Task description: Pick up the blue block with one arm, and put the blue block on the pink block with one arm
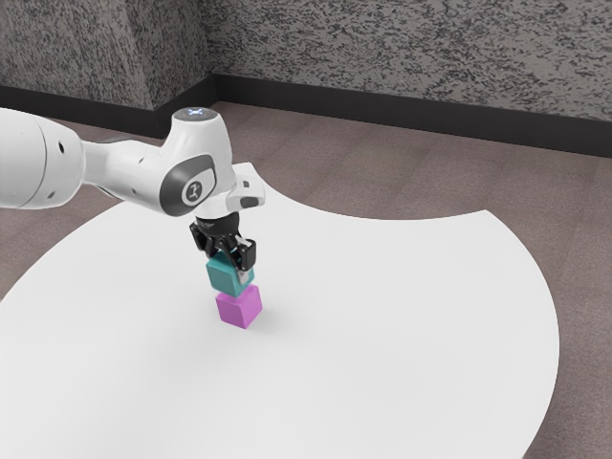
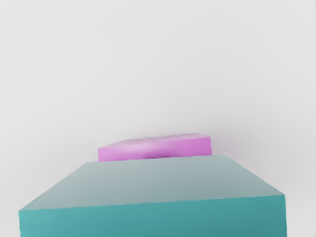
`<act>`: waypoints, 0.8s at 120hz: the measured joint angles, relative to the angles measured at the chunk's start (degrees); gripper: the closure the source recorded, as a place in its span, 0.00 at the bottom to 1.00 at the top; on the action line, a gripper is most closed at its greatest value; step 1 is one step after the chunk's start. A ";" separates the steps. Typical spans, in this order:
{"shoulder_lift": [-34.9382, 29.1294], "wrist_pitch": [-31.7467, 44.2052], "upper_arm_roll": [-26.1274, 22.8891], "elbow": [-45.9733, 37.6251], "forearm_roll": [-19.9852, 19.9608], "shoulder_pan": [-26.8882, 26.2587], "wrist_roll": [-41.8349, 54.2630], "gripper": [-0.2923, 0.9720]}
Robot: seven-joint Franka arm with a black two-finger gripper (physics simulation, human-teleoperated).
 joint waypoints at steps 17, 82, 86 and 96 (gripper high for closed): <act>0.00 -0.02 0.00 0.00 -0.49 0.00 0.74 0.35; -12.66 -2.61 -0.48 -2.64 -1.17 -0.06 5.58 0.24; -13.28 -2.79 -0.50 -2.68 -1.16 -0.08 5.83 0.24; -14.03 -3.17 -0.52 -2.71 -1.12 -0.15 6.40 0.24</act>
